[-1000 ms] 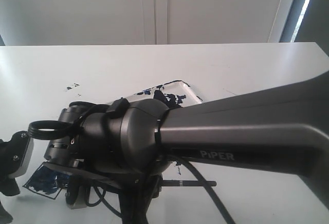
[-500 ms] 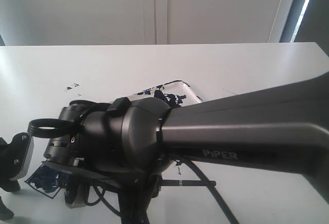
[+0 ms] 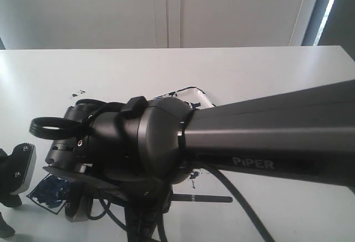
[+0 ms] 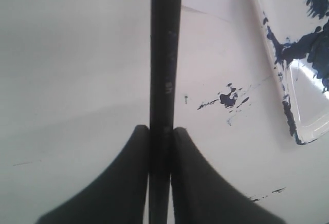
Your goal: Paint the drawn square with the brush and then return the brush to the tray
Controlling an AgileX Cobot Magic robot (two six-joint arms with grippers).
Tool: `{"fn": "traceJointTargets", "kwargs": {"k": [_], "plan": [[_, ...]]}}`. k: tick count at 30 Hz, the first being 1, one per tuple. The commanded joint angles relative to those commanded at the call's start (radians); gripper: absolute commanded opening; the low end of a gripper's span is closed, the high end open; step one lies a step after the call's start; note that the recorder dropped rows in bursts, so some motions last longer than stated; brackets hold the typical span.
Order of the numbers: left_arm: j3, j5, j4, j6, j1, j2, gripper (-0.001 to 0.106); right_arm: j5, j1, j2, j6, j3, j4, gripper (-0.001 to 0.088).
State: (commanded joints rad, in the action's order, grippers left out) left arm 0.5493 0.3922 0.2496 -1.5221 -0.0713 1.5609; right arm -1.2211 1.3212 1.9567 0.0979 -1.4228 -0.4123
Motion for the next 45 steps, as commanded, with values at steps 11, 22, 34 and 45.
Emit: {"fn": "traceJointTargets", "kwargs": {"k": [11,22,34,45], "plan": [[0.0,0.0,0.0,0.0,0.0,0.0,0.059,0.0,0.009,0.035,0.002,0.0,0.007,0.0],[0.0,0.0,0.0,0.0,0.0,0.0,0.059,0.0,0.009,0.037,0.007,0.0,0.014,0.0],[0.0,0.0,0.0,0.0,0.0,0.0,0.059,0.0,-0.015,0.047,-0.027,0.0,-0.06,0.0],[0.0,0.0,0.0,0.0,0.0,0.0,0.059,0.0,-0.036,0.071,-0.075,0.0,-0.117,0.0]]}}
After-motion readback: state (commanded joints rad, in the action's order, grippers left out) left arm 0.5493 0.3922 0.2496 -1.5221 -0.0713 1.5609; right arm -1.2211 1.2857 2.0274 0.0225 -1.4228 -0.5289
